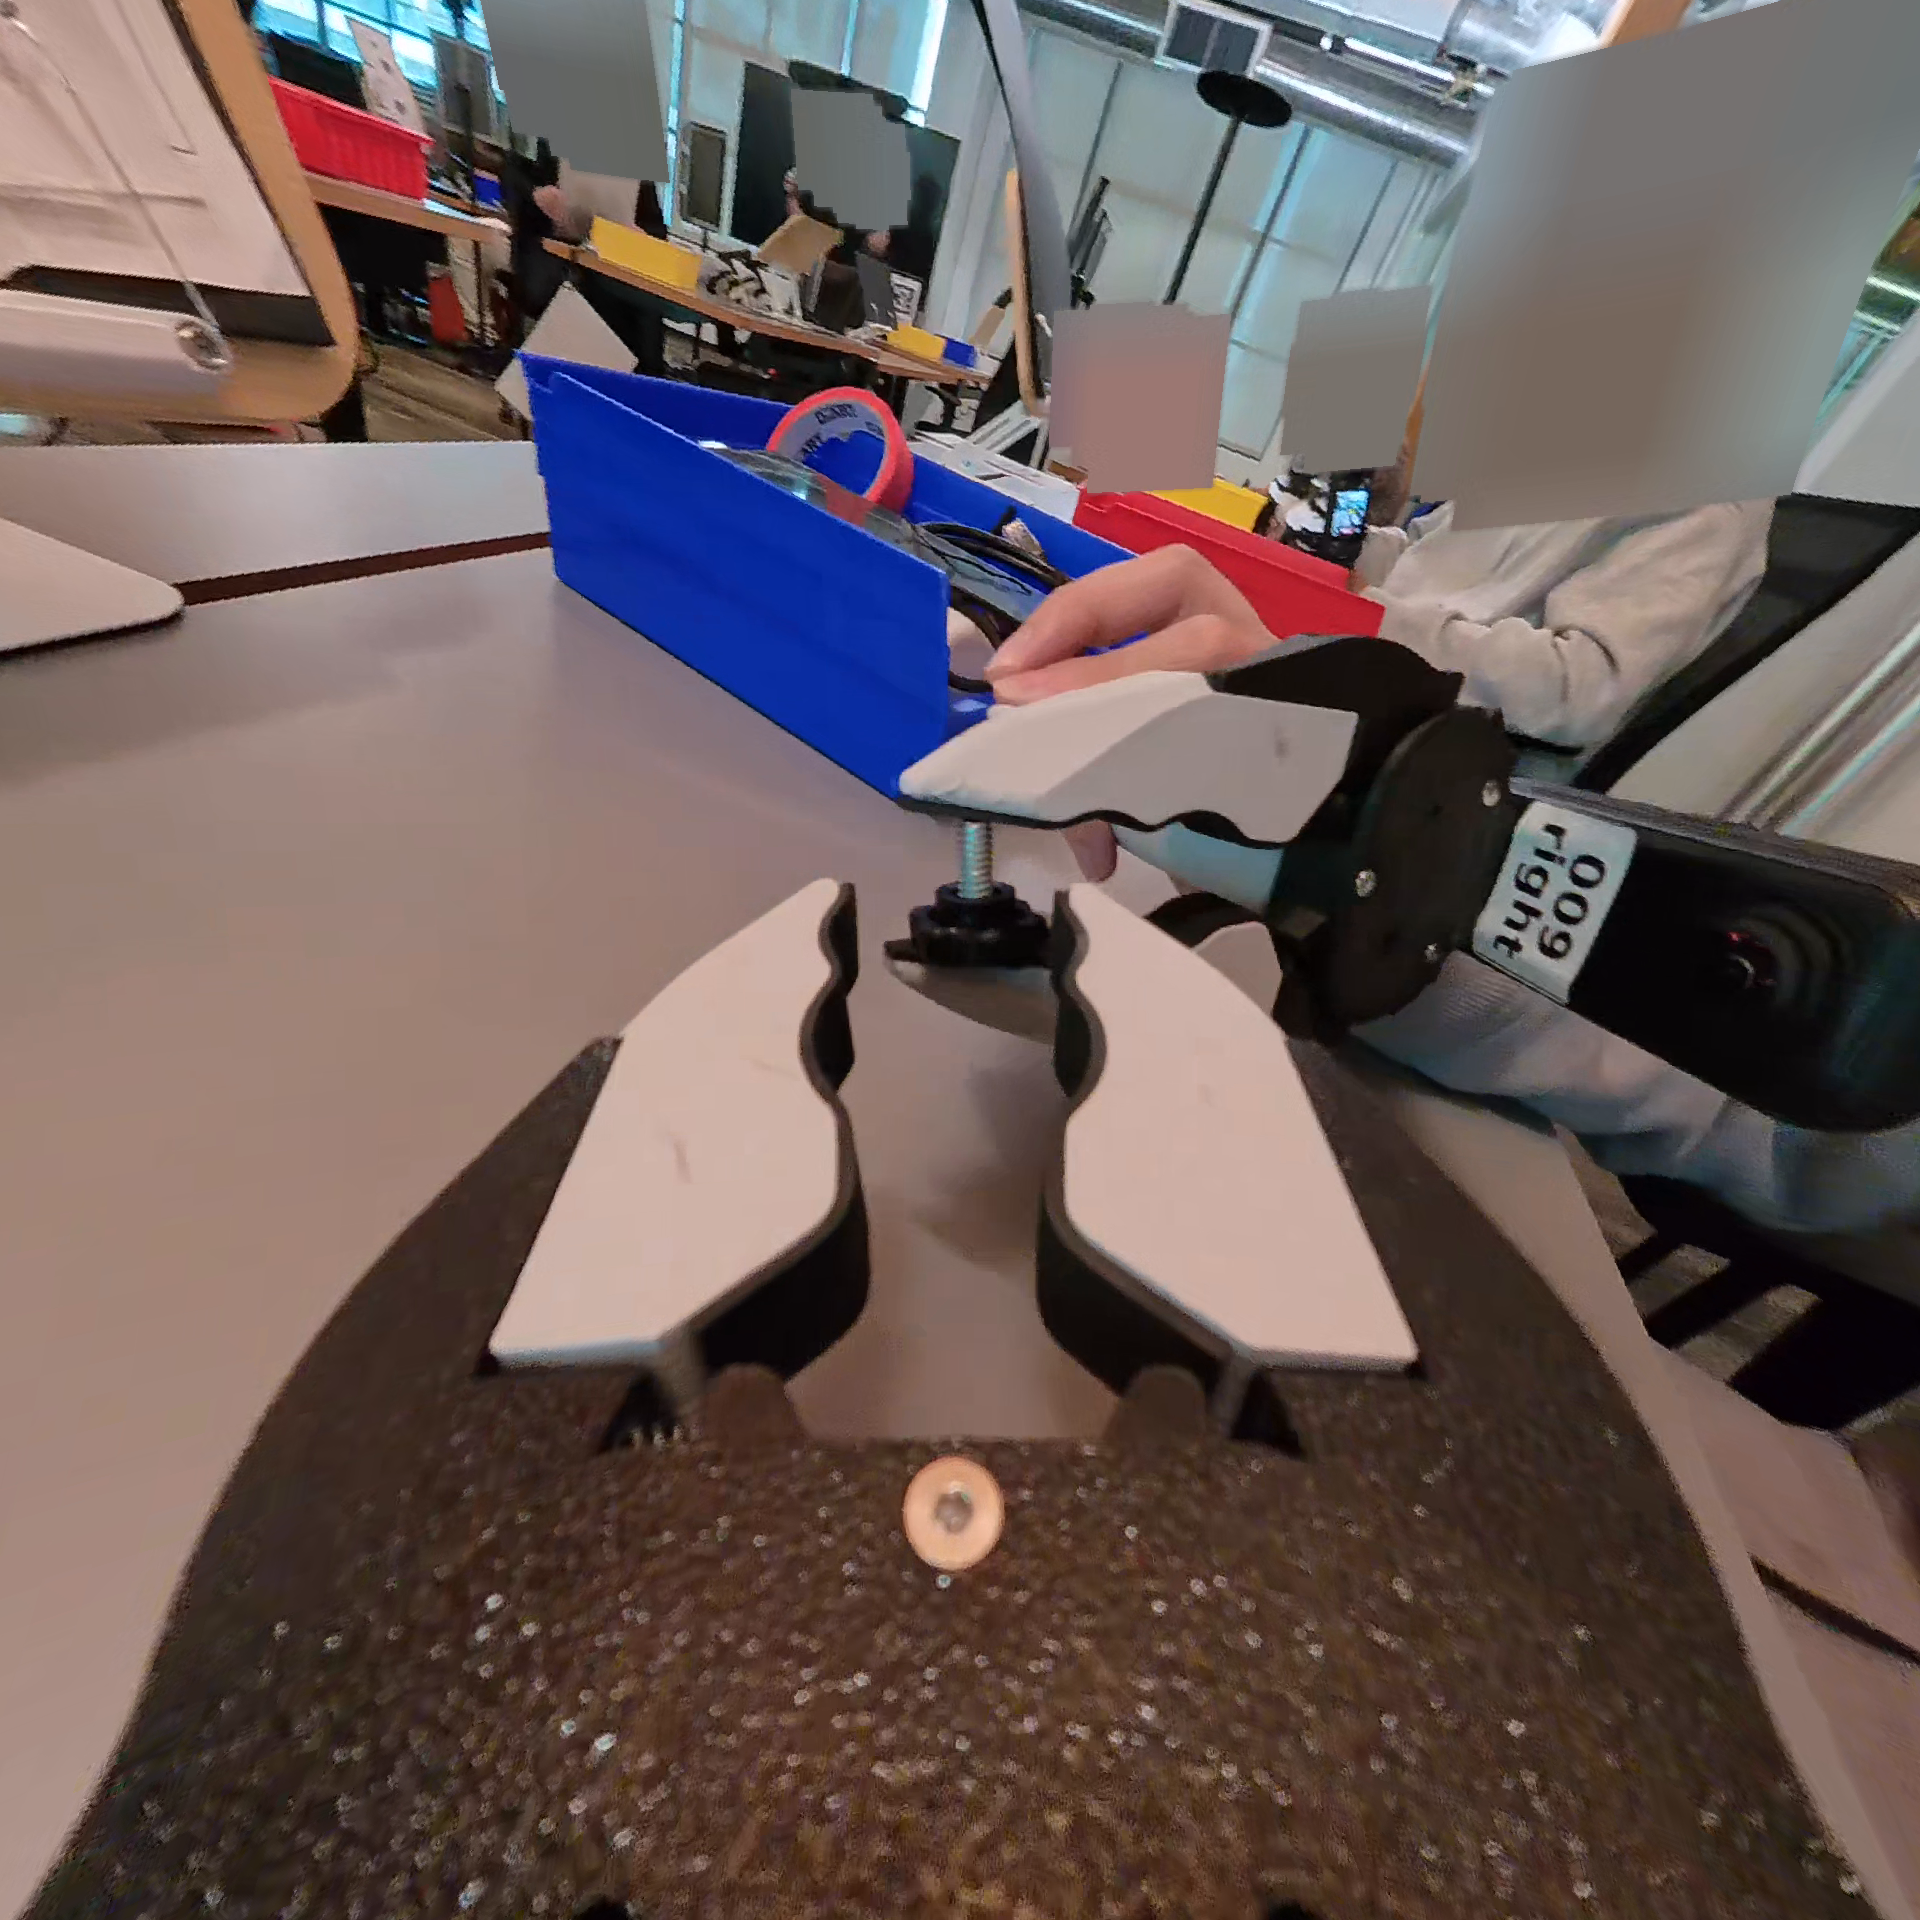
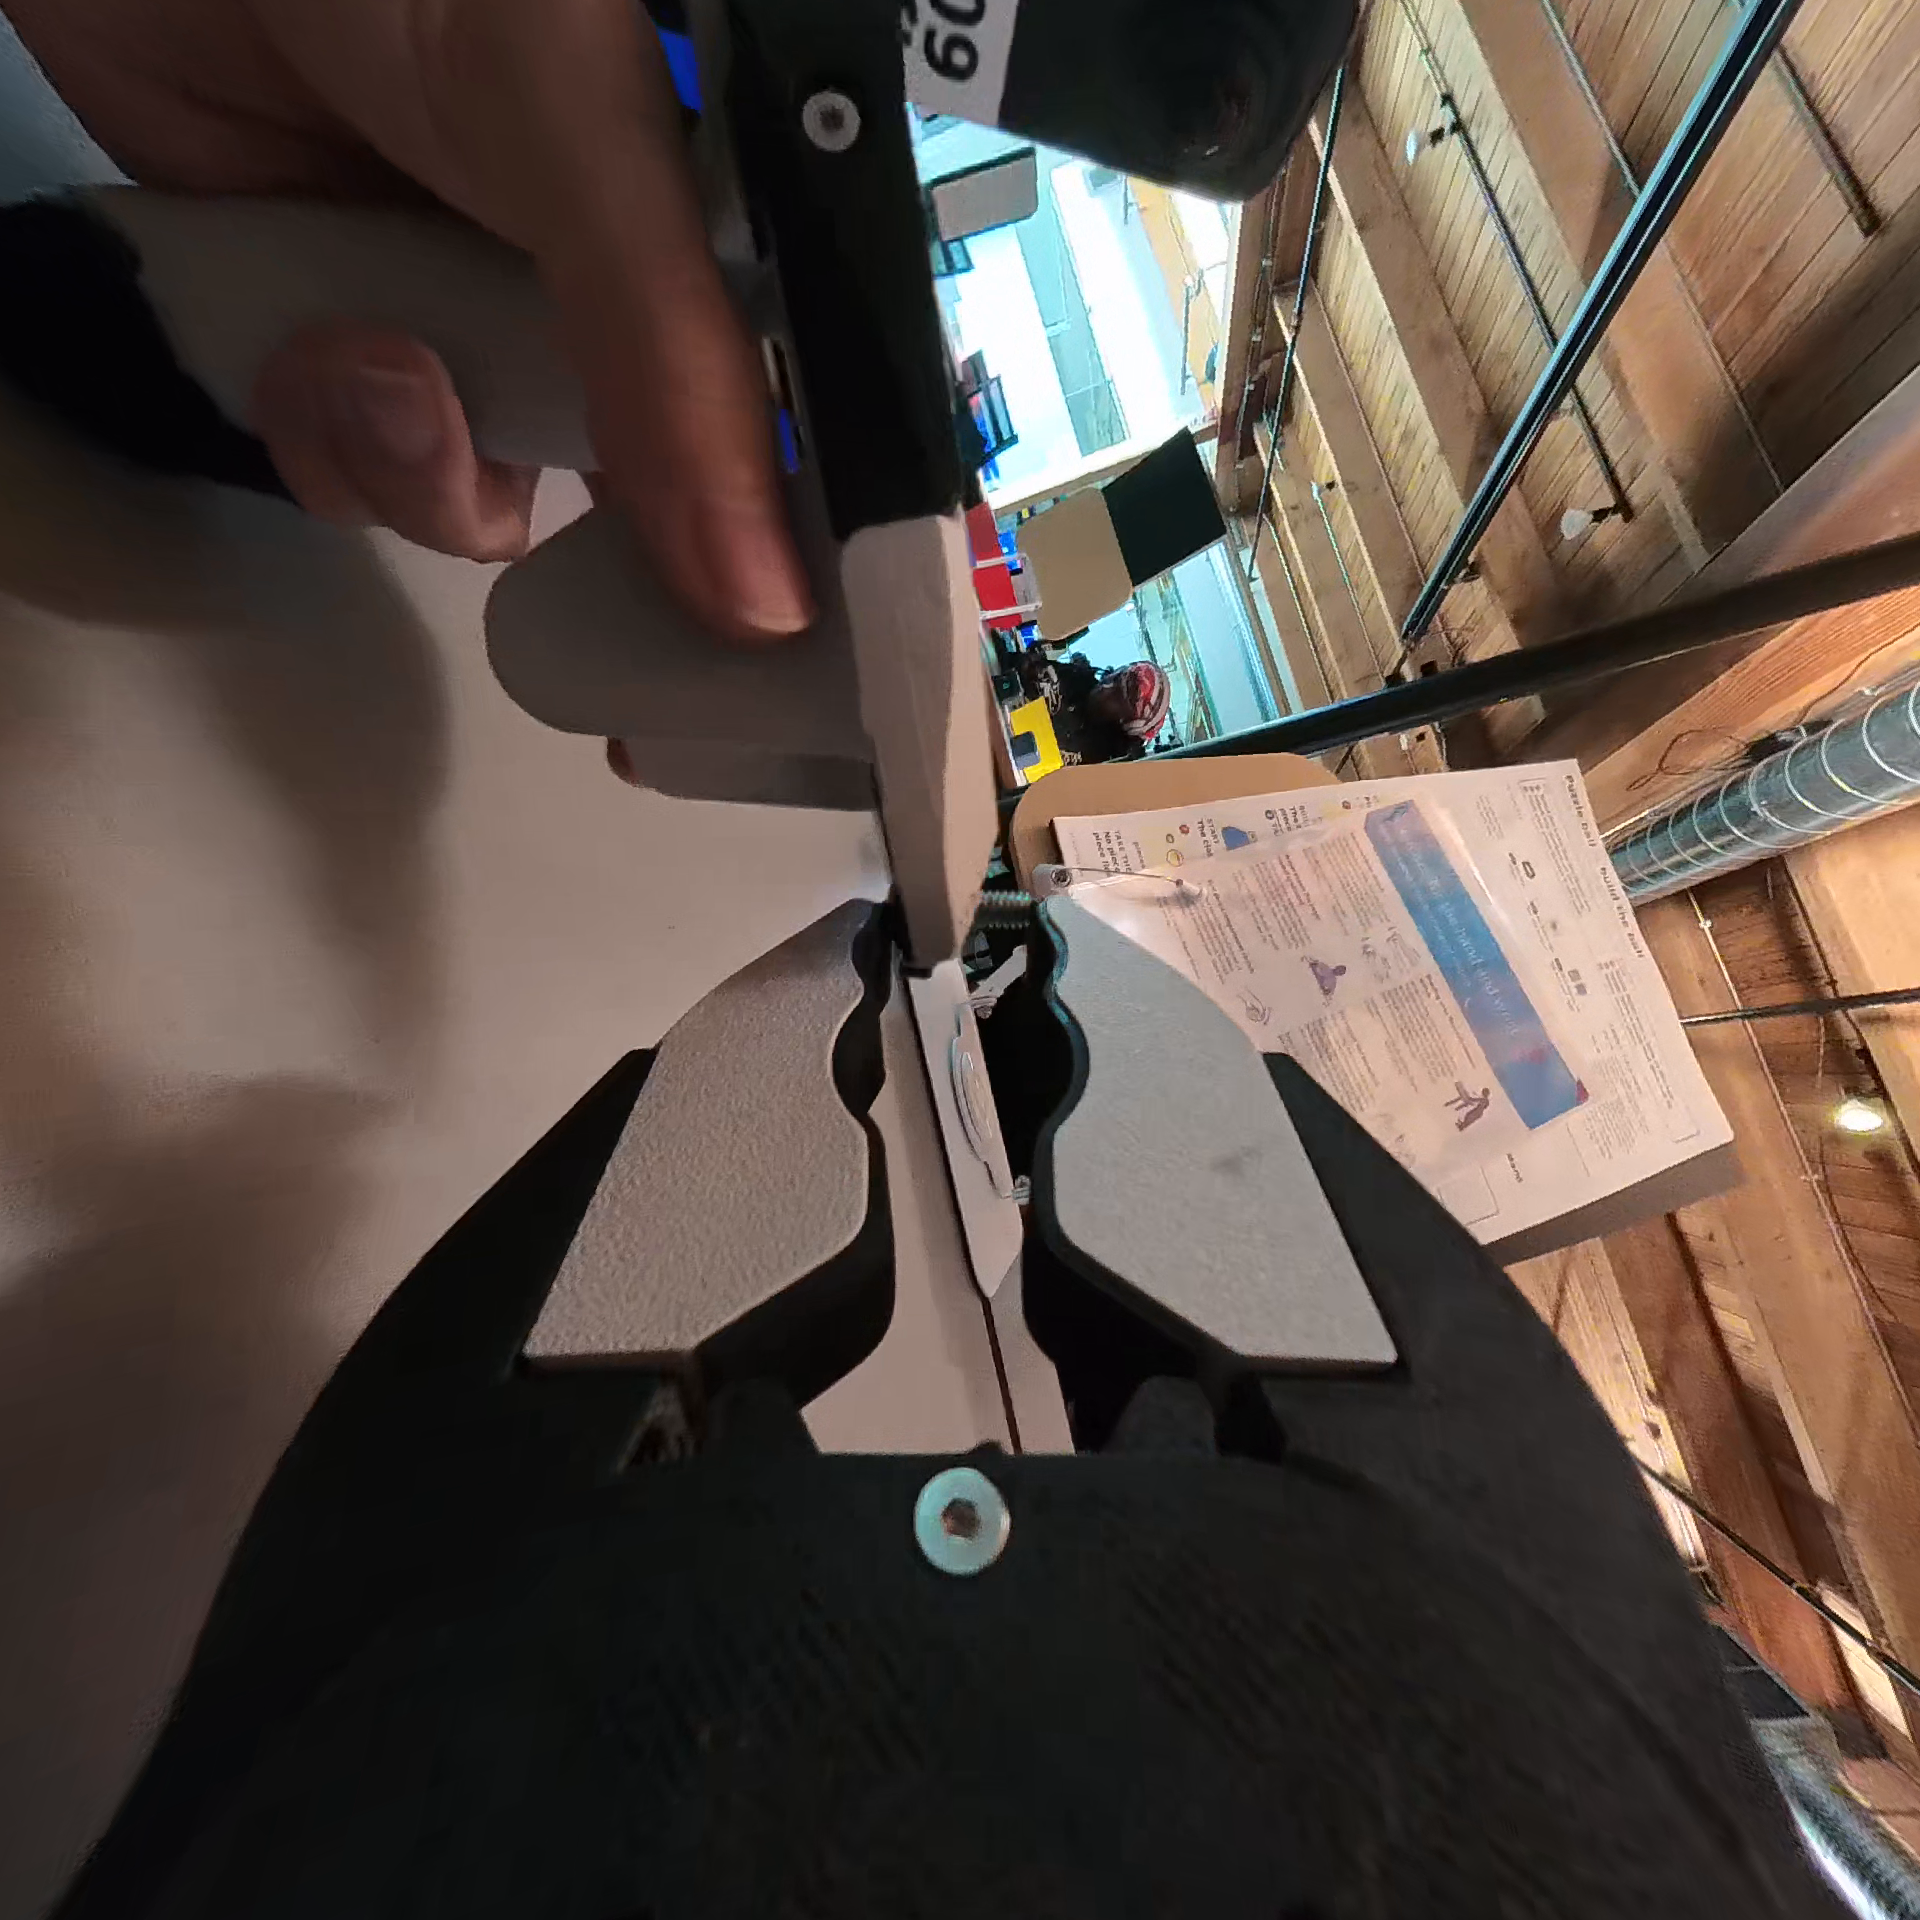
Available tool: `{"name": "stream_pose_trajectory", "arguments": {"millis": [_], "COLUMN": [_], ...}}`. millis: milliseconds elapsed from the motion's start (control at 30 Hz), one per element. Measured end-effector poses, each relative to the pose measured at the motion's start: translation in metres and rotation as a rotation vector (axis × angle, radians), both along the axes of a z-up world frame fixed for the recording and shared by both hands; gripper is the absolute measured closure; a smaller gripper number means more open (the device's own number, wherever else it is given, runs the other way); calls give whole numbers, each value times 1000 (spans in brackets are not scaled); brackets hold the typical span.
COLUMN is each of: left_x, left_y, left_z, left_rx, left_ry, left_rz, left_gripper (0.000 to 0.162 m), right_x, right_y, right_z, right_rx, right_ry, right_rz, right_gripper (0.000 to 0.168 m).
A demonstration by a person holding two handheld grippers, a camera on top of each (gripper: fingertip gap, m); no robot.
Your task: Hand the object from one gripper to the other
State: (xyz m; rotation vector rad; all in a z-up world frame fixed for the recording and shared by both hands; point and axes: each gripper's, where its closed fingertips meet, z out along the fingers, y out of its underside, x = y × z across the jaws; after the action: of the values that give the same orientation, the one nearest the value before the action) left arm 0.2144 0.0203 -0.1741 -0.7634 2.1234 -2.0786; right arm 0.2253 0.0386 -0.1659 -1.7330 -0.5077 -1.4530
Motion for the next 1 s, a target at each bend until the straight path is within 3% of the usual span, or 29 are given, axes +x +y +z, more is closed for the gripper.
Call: {"name": "stream_pose_trajectory", "arguments": {"millis": [67, 200, 267, 433, 567, 700, 867, 1000], "left_x": [-3, 1, 9, 19, 17, 15, 14, 16], "left_y": [-3, -1, 6, 22, 21, 16, 14, 15], "left_z": [-1, -4, -4, 12, 14, 8, 3, 0], "left_rx": [18, 105, 179, 335, 515, 630, 712, 747], "left_ry": [-14, -108, -210, -536, -751, -849, -919, -924], "left_rz": [-18, 42, 125, 301, 349, 356, 357, 361], "left_gripper": [138, 138, 138, 138, 138, 138, 138, 138], "right_x": [0, 2, 3, 5, 2, -7, -10, -8], "right_y": [-1, -1, -1, -3, -9, -8, -1, 0], "right_z": [0, -3, -7, 2, 18, 22, 11, 7], "right_rx": [-2, 19, 89, 484, 705, 690, 603, 575], "right_ry": [1, 60, 241, 944, 1261, 1297, 1213, 1197], "right_rz": [3, 10, 39, 181, 357, 436, 374, 346], "right_gripper": [144, 143, 138, 112, 127, 139, 162, 163]}}
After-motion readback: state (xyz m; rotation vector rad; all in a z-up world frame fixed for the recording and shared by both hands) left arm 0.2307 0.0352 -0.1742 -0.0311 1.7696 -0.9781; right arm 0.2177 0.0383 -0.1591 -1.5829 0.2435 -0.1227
